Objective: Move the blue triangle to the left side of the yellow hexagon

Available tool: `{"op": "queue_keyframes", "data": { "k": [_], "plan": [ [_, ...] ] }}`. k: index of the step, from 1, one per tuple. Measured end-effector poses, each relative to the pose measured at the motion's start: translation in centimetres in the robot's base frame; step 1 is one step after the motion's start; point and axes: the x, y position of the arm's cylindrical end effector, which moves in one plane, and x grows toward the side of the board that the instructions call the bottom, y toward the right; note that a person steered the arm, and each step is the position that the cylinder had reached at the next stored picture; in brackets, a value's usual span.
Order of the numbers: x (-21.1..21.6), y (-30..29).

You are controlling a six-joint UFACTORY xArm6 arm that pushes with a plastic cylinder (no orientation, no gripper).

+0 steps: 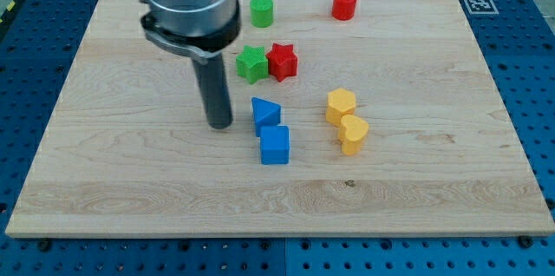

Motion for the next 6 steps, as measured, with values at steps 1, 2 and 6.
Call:
{"op": "queue_keyframes", "data": {
  "k": [1, 2, 6],
  "plan": [
    [0.1, 4.2],
    [0.0, 6.8],
    [0.2, 0.6]
  ]
}}
